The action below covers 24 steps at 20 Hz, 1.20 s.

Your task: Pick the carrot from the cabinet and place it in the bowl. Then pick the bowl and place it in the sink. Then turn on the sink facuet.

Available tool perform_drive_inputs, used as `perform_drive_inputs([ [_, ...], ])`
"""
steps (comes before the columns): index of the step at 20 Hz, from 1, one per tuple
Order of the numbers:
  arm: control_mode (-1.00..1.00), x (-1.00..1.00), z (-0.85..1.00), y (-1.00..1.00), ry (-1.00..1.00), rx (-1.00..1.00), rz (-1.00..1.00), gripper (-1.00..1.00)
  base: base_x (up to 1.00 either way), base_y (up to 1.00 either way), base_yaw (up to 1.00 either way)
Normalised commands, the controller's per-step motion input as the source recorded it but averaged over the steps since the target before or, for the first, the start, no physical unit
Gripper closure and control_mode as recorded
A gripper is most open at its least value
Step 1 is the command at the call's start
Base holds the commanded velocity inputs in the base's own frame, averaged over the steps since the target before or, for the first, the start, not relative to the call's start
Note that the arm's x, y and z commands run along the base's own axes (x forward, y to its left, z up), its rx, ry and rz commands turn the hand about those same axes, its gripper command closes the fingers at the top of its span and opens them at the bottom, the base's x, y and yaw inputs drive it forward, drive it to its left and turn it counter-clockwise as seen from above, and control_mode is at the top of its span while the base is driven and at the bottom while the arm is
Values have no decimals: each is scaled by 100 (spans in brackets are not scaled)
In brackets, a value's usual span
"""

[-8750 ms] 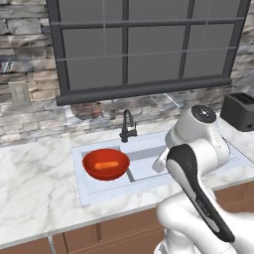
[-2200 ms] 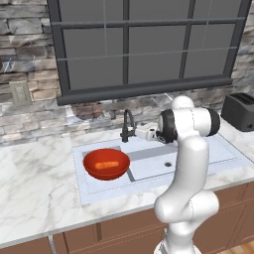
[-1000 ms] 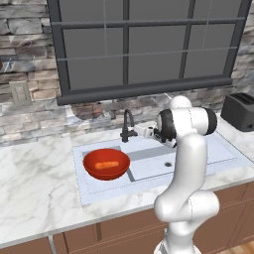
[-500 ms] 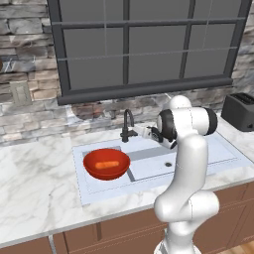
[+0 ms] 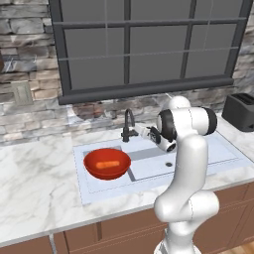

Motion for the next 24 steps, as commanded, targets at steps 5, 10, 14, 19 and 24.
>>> perform_drive_inputs([
  [5,-100,1,-5,-94,0,9,-8,100,0,0,0],
  [10,-100,0,-12,-74,0,5,-8,100,0,0,0],
  [14,-100,0,-16,-48,0,0,-9,100,0,0,0],
  [19,-100,0,-2,-27,0,0,-8,100,0,0,0],
  [24,-100,0,0,-10,0,1,-3,100,0,0,0],
])
